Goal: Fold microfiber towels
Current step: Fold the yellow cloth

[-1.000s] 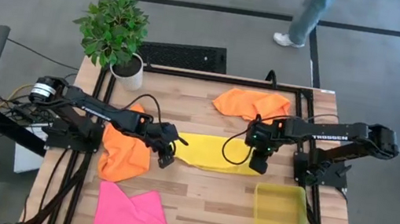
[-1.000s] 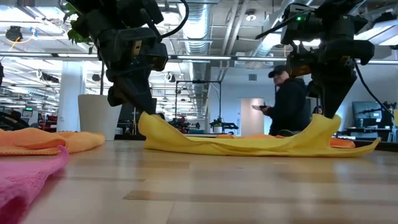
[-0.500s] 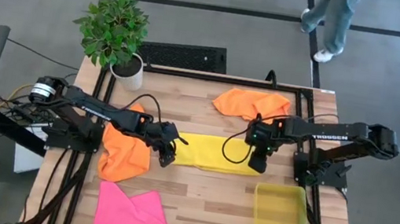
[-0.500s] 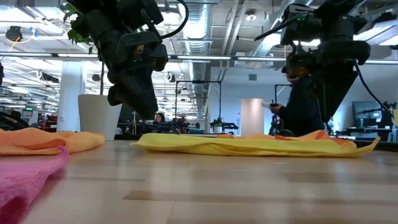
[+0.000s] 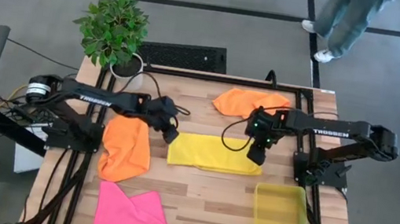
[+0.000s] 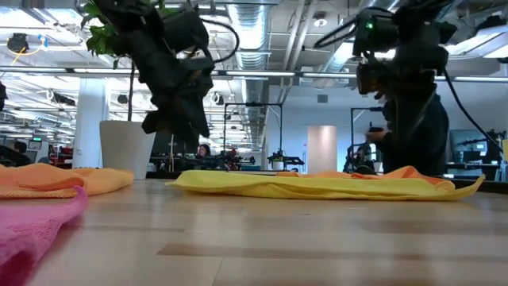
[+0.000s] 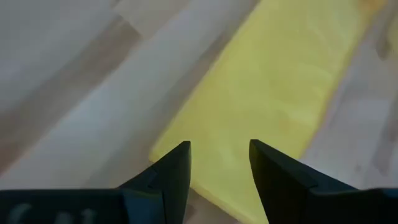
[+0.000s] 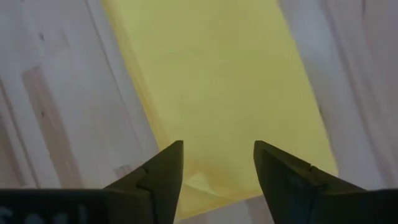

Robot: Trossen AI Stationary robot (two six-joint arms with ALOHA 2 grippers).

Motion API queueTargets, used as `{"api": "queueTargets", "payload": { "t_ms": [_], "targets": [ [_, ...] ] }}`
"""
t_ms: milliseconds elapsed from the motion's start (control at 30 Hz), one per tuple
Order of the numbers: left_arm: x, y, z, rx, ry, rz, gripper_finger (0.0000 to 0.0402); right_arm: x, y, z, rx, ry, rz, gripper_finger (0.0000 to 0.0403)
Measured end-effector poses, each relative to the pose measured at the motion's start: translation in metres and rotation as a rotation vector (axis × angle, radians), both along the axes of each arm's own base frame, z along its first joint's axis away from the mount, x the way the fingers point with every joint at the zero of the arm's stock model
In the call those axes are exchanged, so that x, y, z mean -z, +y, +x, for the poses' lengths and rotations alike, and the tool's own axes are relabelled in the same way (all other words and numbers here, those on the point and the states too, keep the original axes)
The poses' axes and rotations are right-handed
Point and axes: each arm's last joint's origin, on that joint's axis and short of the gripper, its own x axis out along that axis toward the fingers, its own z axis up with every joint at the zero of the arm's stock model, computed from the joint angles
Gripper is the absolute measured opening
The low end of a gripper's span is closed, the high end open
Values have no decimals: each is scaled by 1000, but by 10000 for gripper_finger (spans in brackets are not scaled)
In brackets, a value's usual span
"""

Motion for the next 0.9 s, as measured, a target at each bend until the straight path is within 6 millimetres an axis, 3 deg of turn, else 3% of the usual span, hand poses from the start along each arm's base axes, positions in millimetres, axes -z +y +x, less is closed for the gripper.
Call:
{"api": "queueTargets", "payload": {
  "t_ms": [267,500,900],
  "targets": [
    [29,13,4,10,108,-55,155,-20,-7,9,-7,-77,-28,211],
    [29,16,6,56,99,65,155,-24,-7,11,-20,-92,-42,203],
    [51,12,12,143,152,10,154,-24,-8,11,-18,-95,-46,189]
  ]
}}
